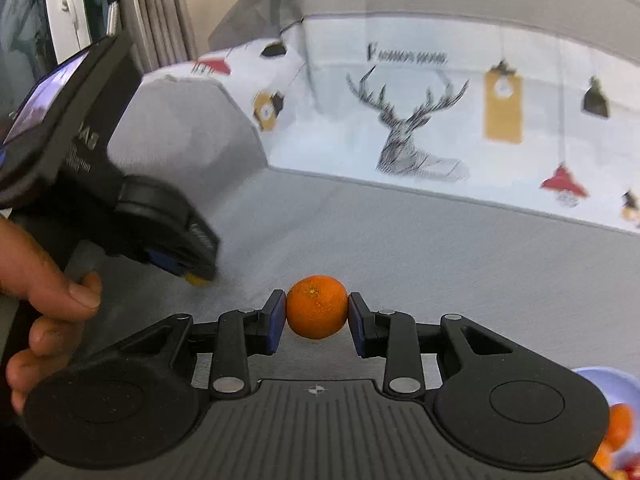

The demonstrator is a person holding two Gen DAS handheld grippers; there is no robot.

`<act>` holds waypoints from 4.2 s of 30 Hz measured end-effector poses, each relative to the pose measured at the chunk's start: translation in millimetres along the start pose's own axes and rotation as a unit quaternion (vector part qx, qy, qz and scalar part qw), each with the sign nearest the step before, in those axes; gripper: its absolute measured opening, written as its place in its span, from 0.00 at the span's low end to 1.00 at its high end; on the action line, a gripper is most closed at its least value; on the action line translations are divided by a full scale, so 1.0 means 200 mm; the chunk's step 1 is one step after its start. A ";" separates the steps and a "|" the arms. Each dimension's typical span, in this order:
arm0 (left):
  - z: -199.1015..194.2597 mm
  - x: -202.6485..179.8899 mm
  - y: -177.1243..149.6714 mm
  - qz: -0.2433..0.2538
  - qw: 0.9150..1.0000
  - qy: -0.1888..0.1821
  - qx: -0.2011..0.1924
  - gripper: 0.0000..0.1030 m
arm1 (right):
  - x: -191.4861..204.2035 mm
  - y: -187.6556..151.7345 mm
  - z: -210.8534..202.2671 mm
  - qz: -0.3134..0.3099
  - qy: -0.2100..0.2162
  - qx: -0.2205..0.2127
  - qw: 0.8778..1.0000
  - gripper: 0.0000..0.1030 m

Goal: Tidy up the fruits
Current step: 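Grasp a small yellow fruit with the left gripper while the right gripper grasps a mandarin orange, then carry the yellow fruit with the left gripper while the right gripper carries the orange above the plate, then open the left gripper over the plate while the right gripper releases the orange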

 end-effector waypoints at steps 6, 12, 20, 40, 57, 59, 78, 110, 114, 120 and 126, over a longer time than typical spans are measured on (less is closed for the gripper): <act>-0.36 -0.16 -0.02 0.043 0.995 -0.030 -0.087 0.26 | -0.18 0.13 -0.36 0.030 -0.032 -0.037 0.998 0.34; -0.70 -0.40 -0.17 0.044 0.980 -0.138 -0.134 0.26 | -0.41 0.12 -0.76 0.032 -0.083 -0.064 0.994 0.34; -0.58 -0.55 -0.51 0.056 0.980 -0.181 -0.054 0.26 | -0.70 -0.28 -0.90 0.100 -0.171 -0.028 0.980 0.34; -0.51 -0.84 -0.60 0.134 0.957 -0.255 -0.042 0.26 | -0.77 -0.38 -0.72 0.099 -0.160 0.037 0.981 0.34; -0.49 -0.94 -0.66 0.168 0.947 -0.270 -0.037 0.26 | -0.76 -0.40 -0.68 0.081 -0.160 0.056 0.982 0.34; -0.49 -0.95 -0.67 0.175 0.945 -0.272 -0.038 0.26 | -0.76 -0.40 -0.68 0.080 -0.160 0.057 0.982 0.34; -0.52 -0.99 -0.70 0.197 0.937 -0.285 -0.051 0.26 | -0.75 -0.41 -0.67 0.069 -0.164 0.066 0.982 0.35; -0.52 -0.96 -0.67 0.178 0.948 -0.255 -0.065 0.83 | -0.84 -0.44 -0.67 0.094 -0.229 0.070 0.966 0.93; -0.53 -0.95 -0.68 0.186 0.952 -0.229 -0.080 0.83 | -0.85 -0.43 -0.68 0.103 -0.227 0.065 0.966 0.96; -0.58 -0.92 -0.68 0.222 0.955 -0.190 -0.047 0.84 | -0.87 -0.43 -0.74 0.133 -0.230 0.047 0.963 0.99; -0.70 -0.83 -0.69 0.162 0.974 -0.154 -0.041 0.99 | -0.86 -0.43 -0.76 0.131 -0.236 0.057 0.961 0.99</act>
Point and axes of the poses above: each gripper's, at about its wrist camera, not at the fingertips, and z roughly the way its jaws point, x to its left, y to its top, the point moved 1 cm from there along z, roughly the way its jaws point
